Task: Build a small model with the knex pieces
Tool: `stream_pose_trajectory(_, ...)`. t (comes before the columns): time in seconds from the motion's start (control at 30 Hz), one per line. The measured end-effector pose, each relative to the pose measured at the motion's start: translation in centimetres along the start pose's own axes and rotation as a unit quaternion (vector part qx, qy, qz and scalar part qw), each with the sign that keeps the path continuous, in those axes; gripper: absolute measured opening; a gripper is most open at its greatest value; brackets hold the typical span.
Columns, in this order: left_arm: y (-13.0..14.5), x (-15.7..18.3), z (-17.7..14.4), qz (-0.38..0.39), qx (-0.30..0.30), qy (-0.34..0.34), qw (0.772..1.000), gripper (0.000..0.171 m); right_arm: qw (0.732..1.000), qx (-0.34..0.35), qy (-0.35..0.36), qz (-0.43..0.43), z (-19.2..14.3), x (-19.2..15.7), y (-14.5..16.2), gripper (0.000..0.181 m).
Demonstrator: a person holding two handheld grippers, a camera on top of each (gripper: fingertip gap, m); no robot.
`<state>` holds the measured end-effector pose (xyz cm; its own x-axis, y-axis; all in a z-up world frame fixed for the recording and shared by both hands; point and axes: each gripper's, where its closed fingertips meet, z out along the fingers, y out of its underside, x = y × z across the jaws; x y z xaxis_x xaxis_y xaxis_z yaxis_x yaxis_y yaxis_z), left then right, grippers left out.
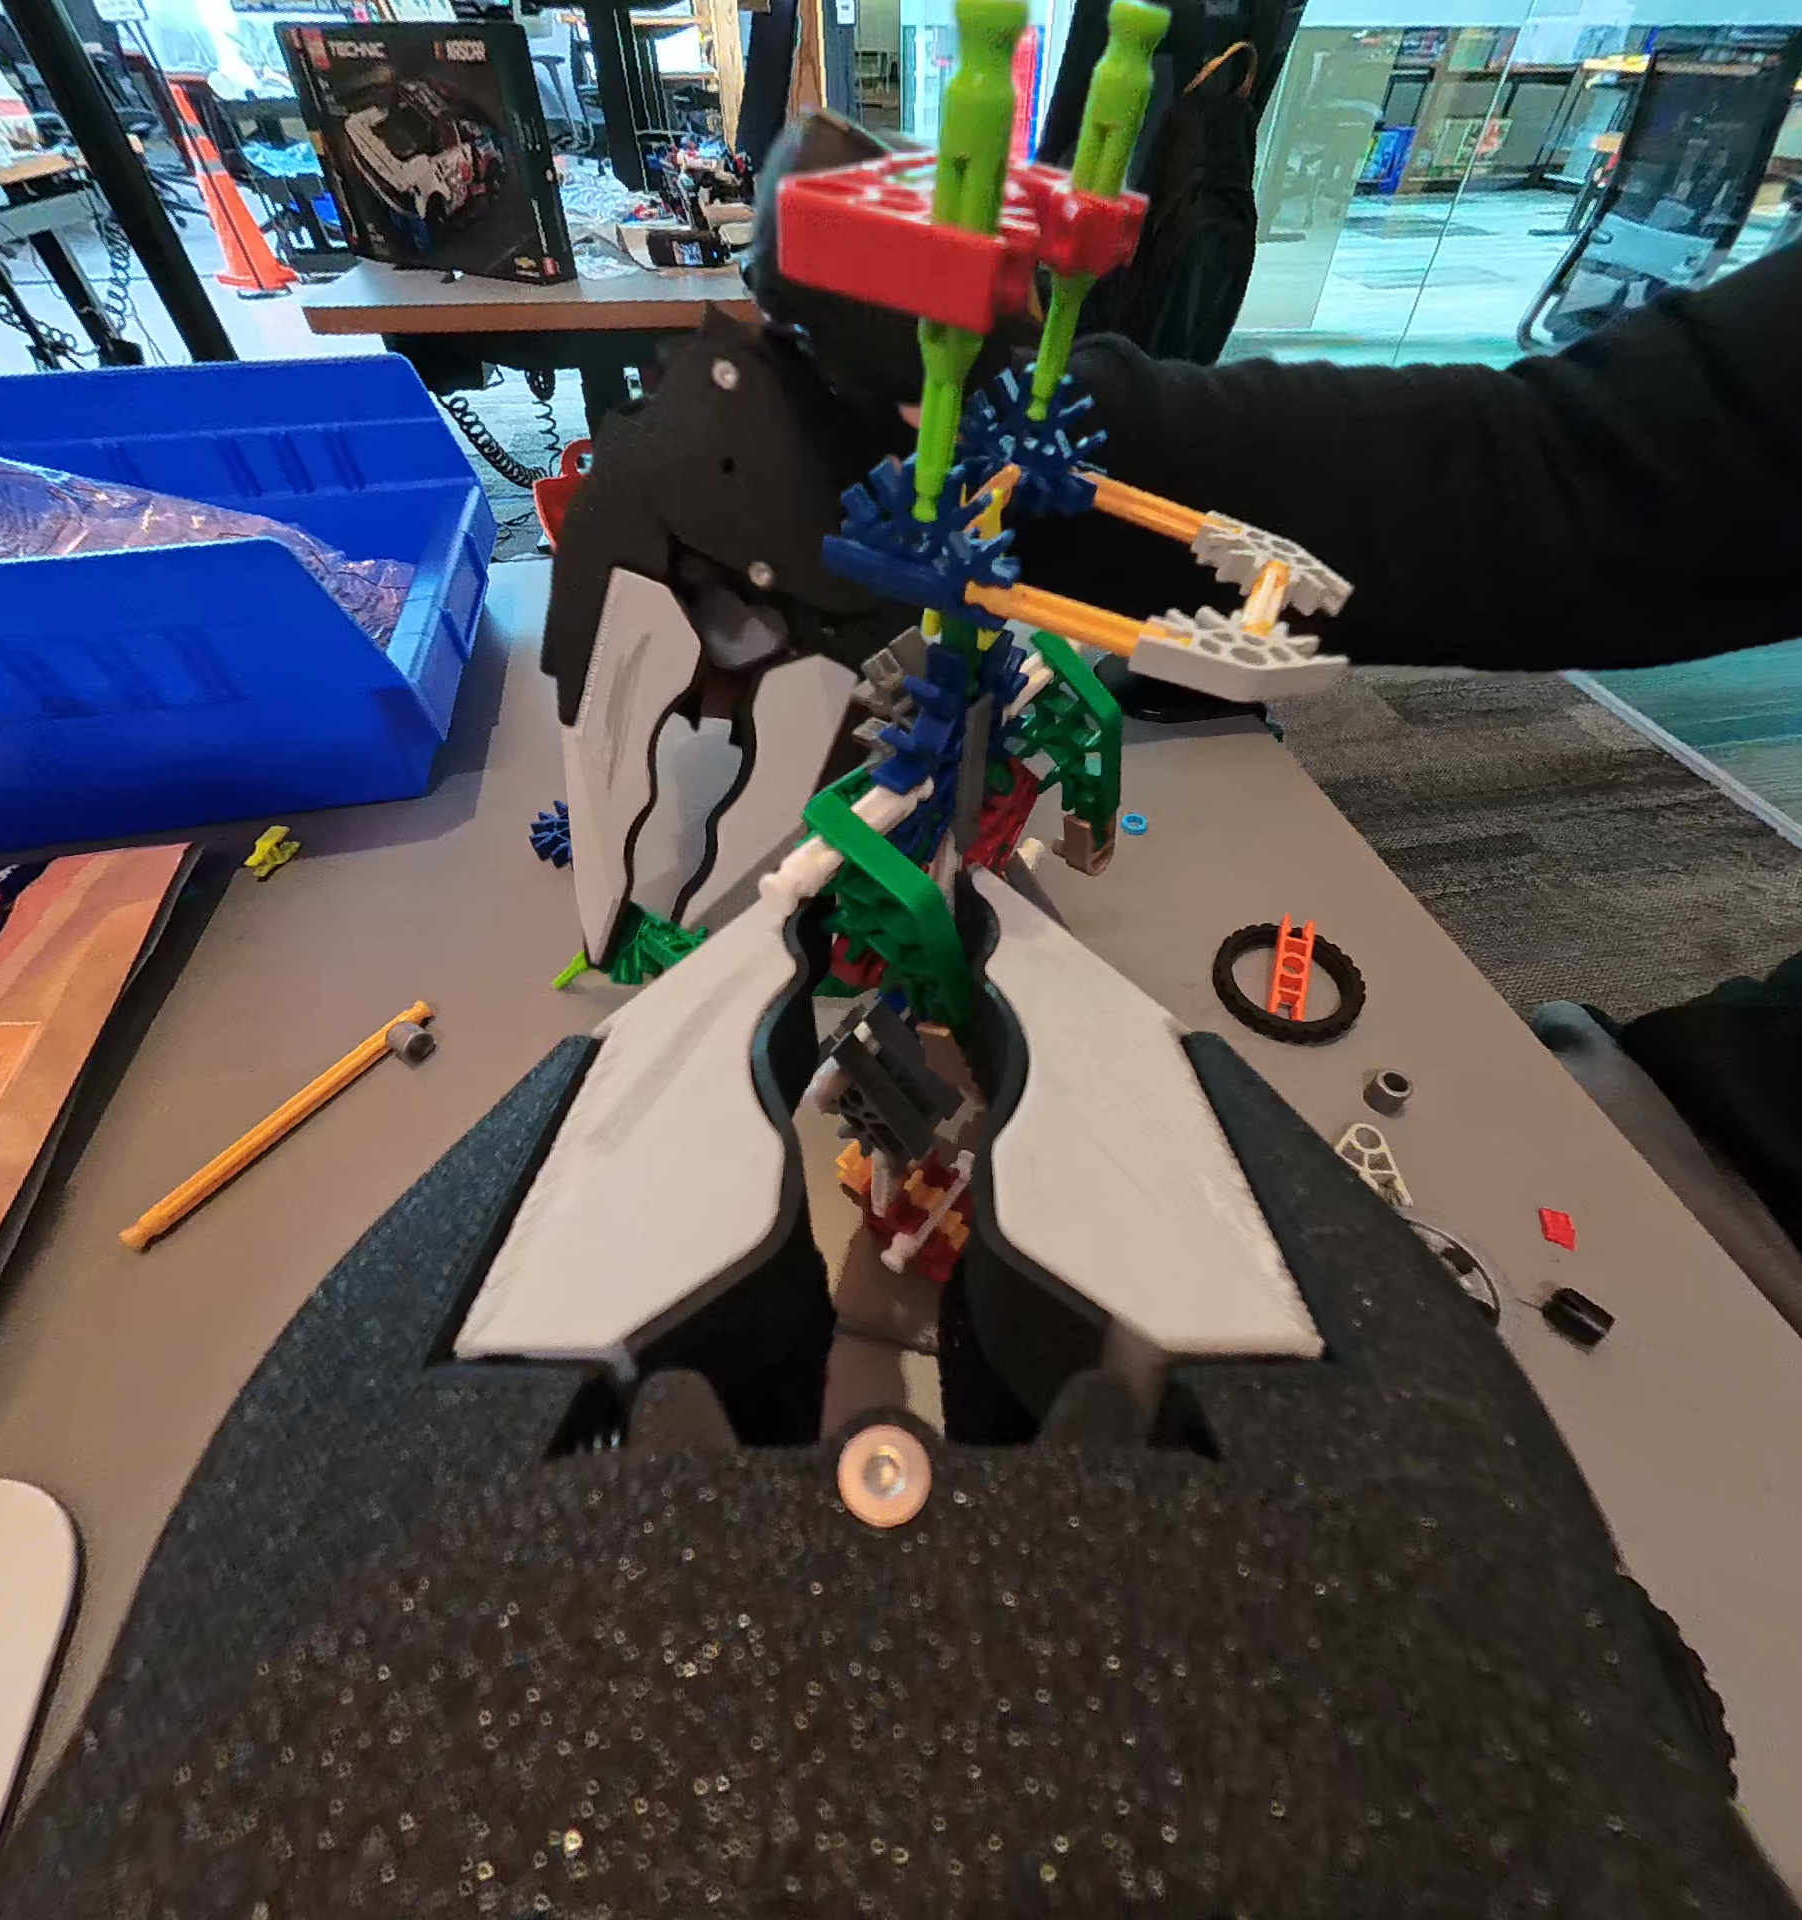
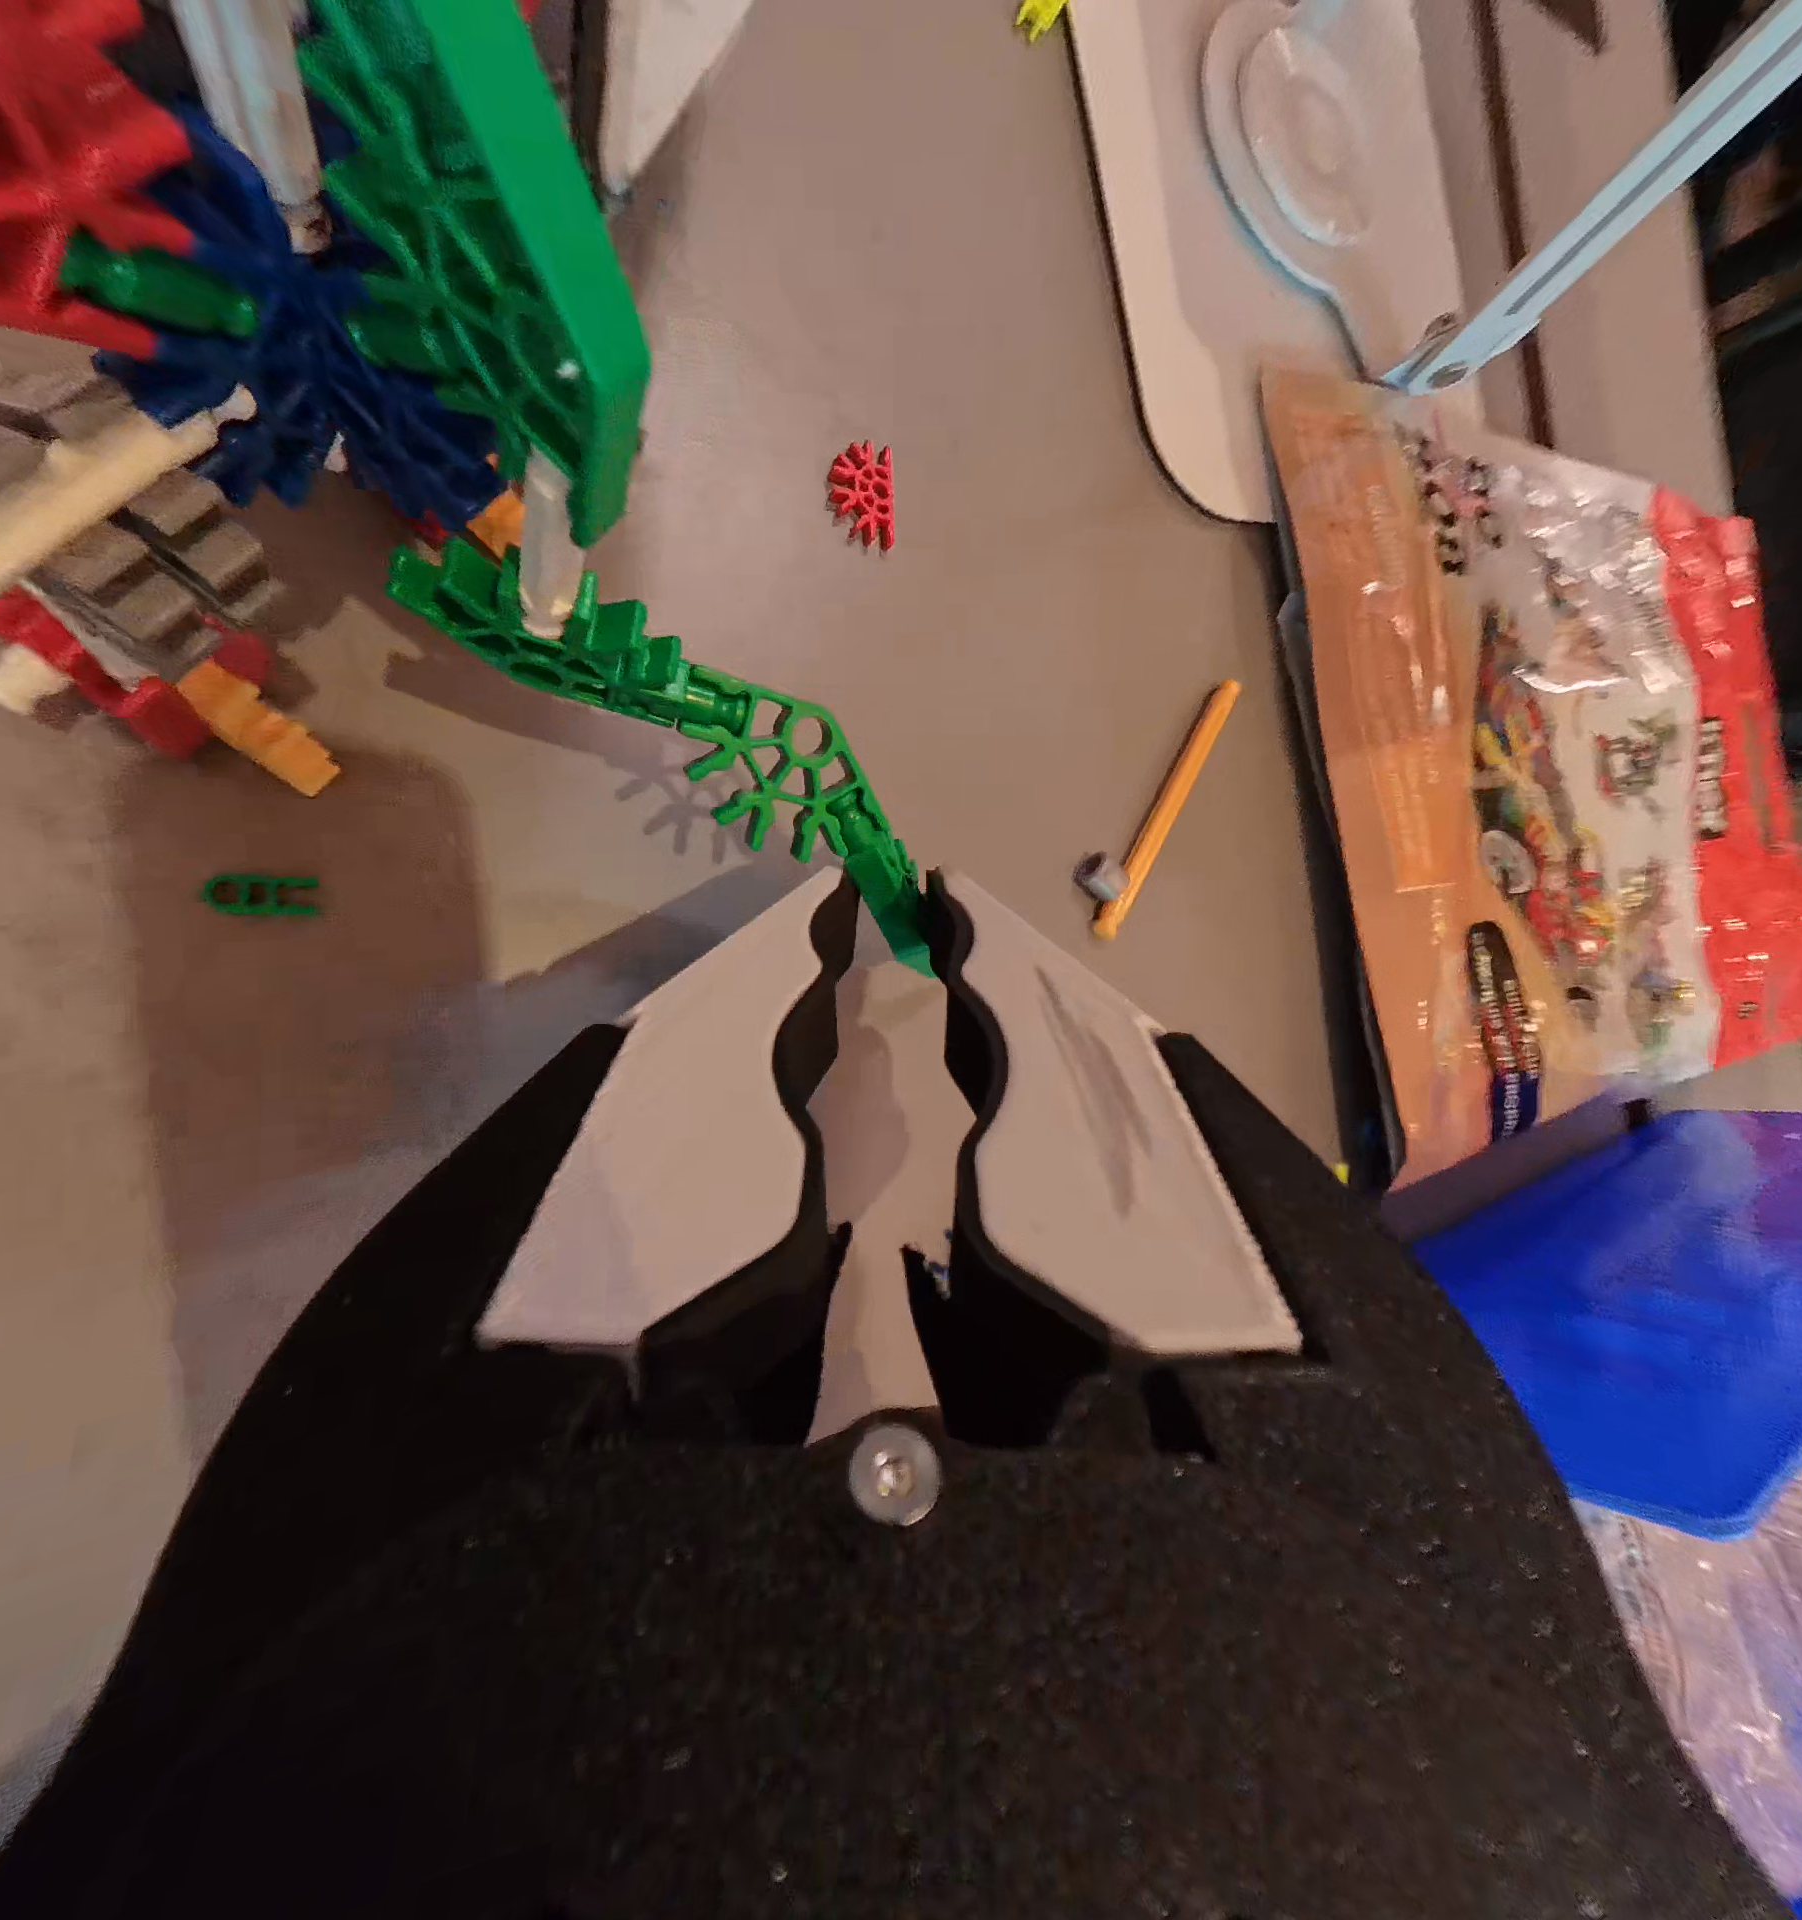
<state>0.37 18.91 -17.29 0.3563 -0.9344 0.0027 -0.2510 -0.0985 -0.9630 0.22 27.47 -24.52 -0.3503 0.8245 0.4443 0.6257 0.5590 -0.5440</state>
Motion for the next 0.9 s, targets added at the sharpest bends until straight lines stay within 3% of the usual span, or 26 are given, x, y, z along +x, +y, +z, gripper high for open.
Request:
stream_pose_trajectory(0.2, 0.1, -0.2, -0.2, -0.001, -0.003, 0.0, 1.0, 0.02, 0.992, -0.04, -0.115, 0.032, -0.9, -0.6, 0.6, 0.009)
stream_pose_trajectory(0.43, 0.4, -0.4, -0.2, -0.006, -0.006, -0.002, 1.0, 0.021, 0.959, -0.088, -0.253, 0.093, -1.9, -2.1, 1.2, 0.006)
stream_pose_trajectory(0.77, 0.4, -0.4, -0.3, -0.015, -0.003, 0.0, 1.0, 0.022, 0.972, -0.041, -0.21, 0.093, -2.3, -1.9, 0.4, 0.019)
stream_pose_trajectory(0.9, 0.1, -0.5, -0.4, -0.016, -0.002, -0.006, 1.0, 0.032, 0.981, -0.029, -0.168, 0.093, -2.7, -1.0, 0.4, 0.022)
